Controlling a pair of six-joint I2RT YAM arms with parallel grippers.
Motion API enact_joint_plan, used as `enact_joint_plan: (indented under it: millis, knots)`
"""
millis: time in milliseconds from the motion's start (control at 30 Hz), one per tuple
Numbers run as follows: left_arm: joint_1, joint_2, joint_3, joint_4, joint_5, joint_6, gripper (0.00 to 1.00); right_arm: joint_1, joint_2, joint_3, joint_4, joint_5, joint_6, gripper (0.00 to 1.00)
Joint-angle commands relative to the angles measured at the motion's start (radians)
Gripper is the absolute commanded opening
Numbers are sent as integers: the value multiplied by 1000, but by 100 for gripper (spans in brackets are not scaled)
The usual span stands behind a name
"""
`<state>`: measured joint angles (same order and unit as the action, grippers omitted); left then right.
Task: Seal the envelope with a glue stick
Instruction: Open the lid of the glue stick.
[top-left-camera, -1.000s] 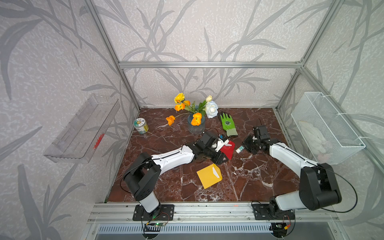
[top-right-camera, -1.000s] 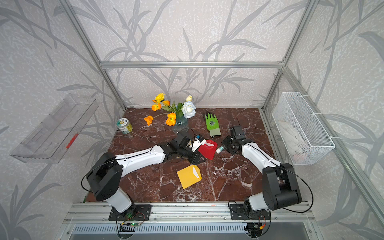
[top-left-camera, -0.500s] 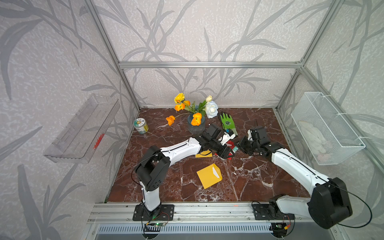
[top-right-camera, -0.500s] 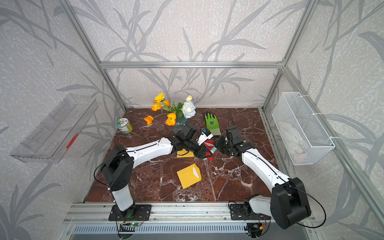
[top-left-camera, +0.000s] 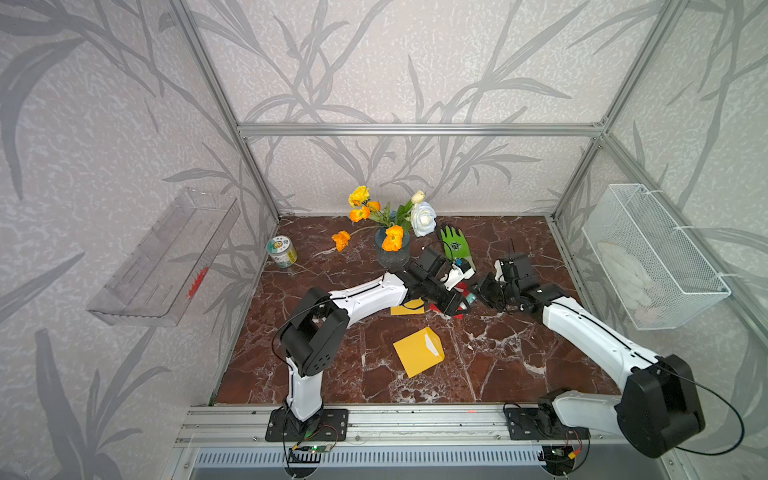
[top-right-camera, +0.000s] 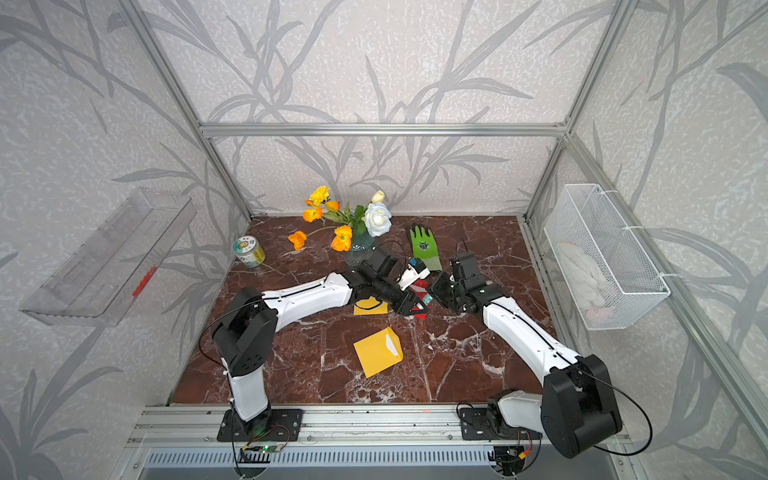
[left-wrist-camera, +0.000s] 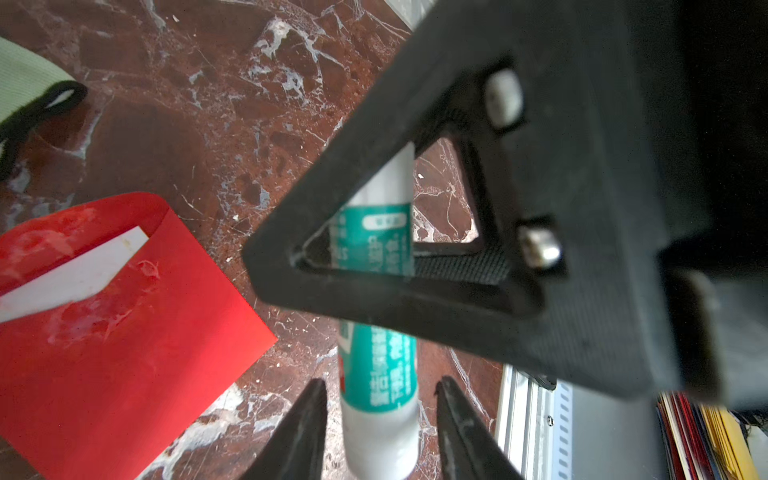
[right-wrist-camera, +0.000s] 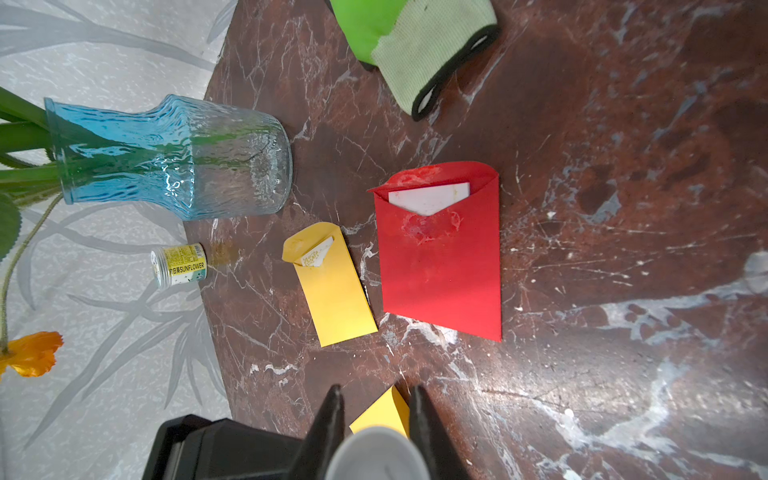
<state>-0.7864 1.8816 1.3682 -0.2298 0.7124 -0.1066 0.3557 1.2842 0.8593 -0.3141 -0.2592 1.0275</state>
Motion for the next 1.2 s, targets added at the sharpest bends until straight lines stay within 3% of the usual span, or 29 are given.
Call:
enact_joint_plan:
  millis: [0,367,533,667,767,933,1167]
  knots:
    - [-6,14,23,21,40,-5,43,3,9,-4,28,-24,22,0]
    - [-13,7,-34,24,96,-15,0,-27,39,-10,26,-2,37,0]
    - [-29,-10,-32,-51,117,63,0,-113,92,-21,77,-8,63,0]
    - [-68,-53,-50,-116,-55,135,0,-199,203,28,70,-49,63,0]
    - [-85,-84,-86,-95,-156,129,0,-212,249,53,80,-11,75,0]
    - [-80,-99,-112,-97,-9,111,0,-212,263,44,143,11,66,0]
    - [-8,-84,-121,-59,291,26,0,-215,204,-86,391,-6,6,0]
